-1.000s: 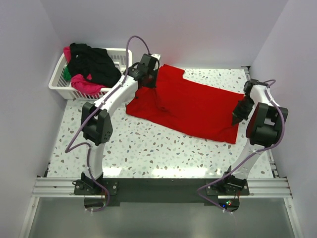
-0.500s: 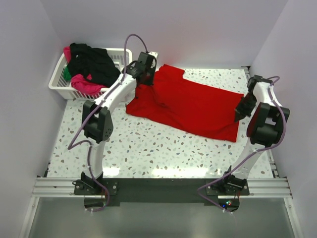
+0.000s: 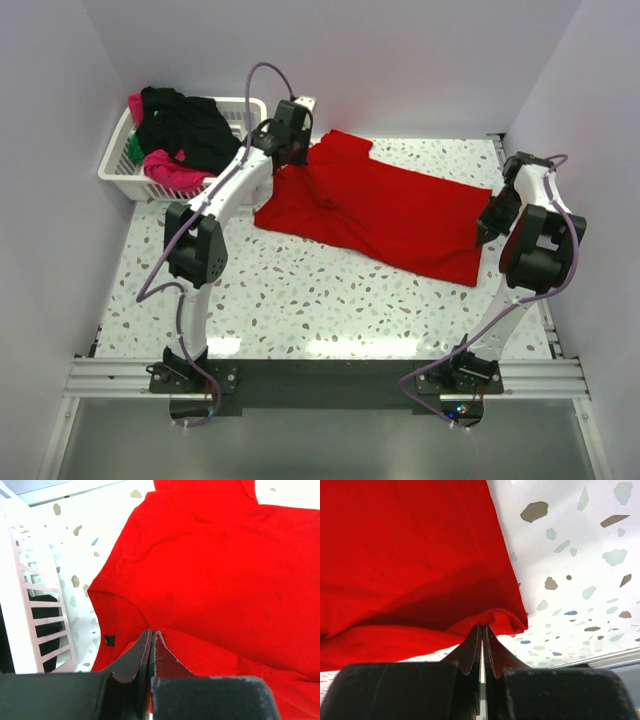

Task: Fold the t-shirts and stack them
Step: Fold the tshirt

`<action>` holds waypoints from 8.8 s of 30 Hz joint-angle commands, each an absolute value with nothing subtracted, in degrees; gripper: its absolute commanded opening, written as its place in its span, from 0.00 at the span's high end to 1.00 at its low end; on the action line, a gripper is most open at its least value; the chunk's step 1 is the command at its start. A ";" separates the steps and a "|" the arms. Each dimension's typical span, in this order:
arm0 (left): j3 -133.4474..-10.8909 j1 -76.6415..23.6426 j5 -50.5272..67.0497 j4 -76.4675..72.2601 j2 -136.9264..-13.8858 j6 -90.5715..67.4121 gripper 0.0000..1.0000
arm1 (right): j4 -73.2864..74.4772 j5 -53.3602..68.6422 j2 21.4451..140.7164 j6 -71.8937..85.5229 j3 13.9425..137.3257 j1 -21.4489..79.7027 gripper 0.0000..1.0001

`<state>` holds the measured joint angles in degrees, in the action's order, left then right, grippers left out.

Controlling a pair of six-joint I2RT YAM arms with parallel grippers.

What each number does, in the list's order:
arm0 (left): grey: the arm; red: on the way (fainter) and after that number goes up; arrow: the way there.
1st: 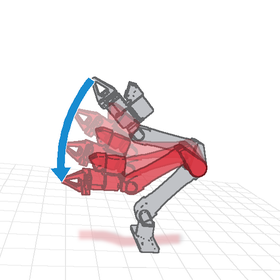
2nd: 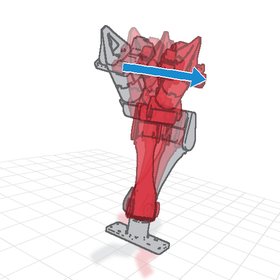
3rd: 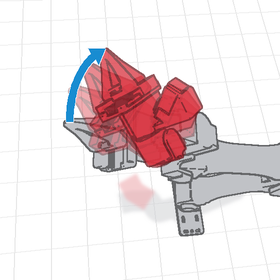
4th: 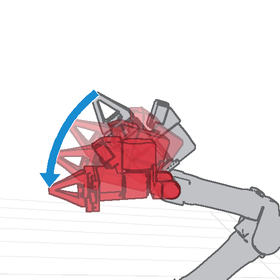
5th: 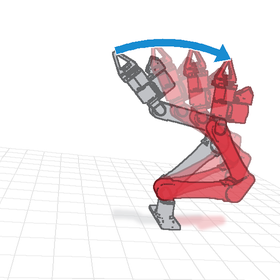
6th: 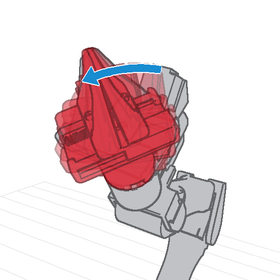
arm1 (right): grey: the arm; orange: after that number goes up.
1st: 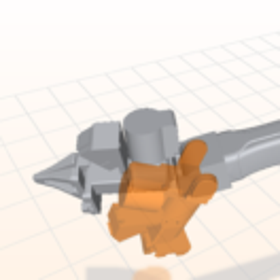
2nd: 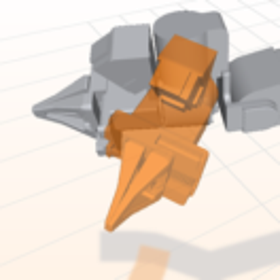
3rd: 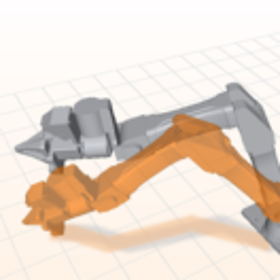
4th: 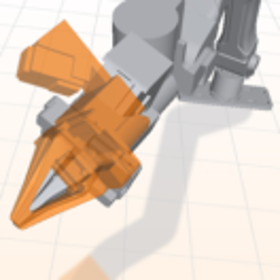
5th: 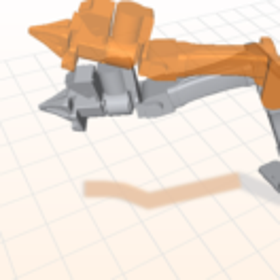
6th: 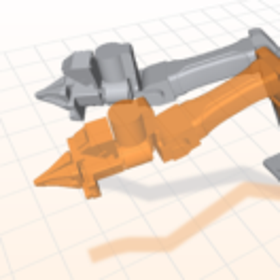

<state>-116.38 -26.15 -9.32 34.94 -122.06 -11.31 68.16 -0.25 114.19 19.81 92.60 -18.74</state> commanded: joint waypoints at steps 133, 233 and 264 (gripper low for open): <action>-63.90 -21.97 -6.58 9.75 -105.30 -29.36 1.00 | 57.04 -13.44 105.47 15.91 69.87 -26.37 1.00; -54.14 -28.65 6.59 5.18 -100.02 -35.16 0.37 | 22.50 28.47 122.08 27.33 87.63 19.86 0.66; -47.02 -28.65 4.75 3.34 -95.54 -36.83 0.37 | 20.48 25.40 115.76 28.12 83.93 19.78 1.00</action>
